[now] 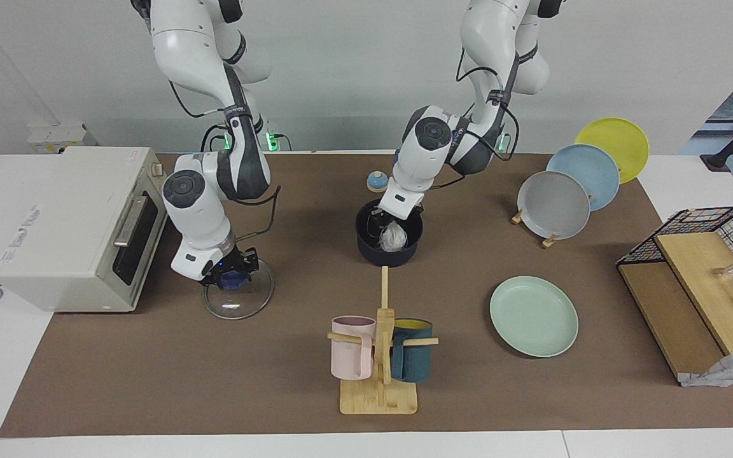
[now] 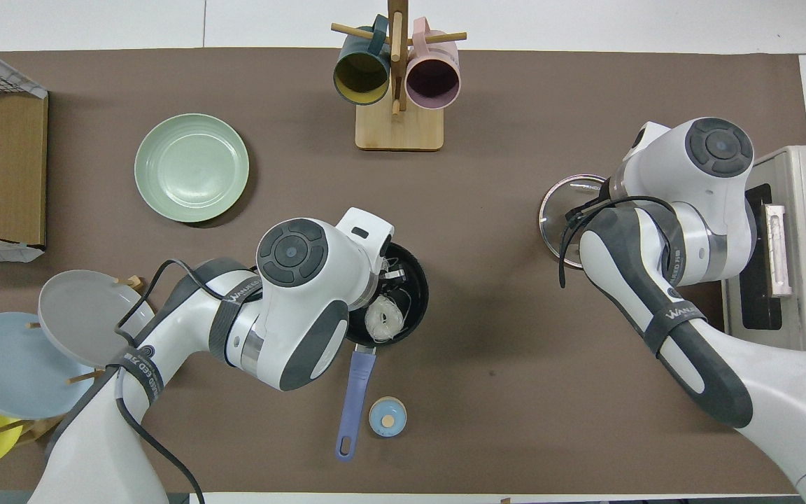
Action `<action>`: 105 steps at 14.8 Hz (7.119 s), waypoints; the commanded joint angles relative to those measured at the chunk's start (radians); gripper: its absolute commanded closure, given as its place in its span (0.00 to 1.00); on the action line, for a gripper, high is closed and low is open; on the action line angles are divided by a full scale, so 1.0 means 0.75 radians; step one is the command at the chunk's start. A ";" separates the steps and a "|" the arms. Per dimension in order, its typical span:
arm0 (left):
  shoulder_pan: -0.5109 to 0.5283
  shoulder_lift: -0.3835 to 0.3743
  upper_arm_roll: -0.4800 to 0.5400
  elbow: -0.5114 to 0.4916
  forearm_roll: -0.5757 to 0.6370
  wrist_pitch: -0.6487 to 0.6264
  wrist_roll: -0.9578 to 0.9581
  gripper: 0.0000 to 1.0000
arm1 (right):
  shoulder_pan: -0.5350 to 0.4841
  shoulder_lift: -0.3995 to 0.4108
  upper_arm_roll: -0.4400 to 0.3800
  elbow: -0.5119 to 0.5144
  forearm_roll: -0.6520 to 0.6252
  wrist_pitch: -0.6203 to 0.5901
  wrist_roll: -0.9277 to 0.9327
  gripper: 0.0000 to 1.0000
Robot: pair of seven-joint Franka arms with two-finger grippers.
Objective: Transfer vermicelli from plate to pot
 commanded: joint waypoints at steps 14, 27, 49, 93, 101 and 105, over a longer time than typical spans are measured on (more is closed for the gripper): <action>0.639 -0.336 0.049 0.401 0.219 -0.849 0.800 0.00 | 0.614 0.015 0.028 0.468 -0.007 -0.526 0.991 0.66; 0.714 -0.314 0.035 0.552 0.322 -0.983 0.822 0.00 | 0.817 0.033 0.026 0.364 -0.011 -0.323 1.262 0.65; 0.811 -0.394 -0.057 0.419 0.313 -0.939 0.835 0.00 | 0.794 0.037 0.026 0.329 -0.068 -0.278 1.258 0.00; 0.827 -0.396 -0.053 0.423 0.313 -0.934 0.922 0.00 | -0.218 -0.495 0.112 0.288 -0.056 -1.007 0.243 0.00; 0.827 -0.396 -0.053 0.423 0.313 -0.932 0.922 0.00 | -0.228 -0.503 0.093 0.329 -0.054 -1.009 0.253 0.00; 0.827 -0.396 -0.053 0.423 0.313 -0.934 0.920 0.00 | -0.220 -0.501 0.095 0.335 -0.054 -1.007 0.251 0.00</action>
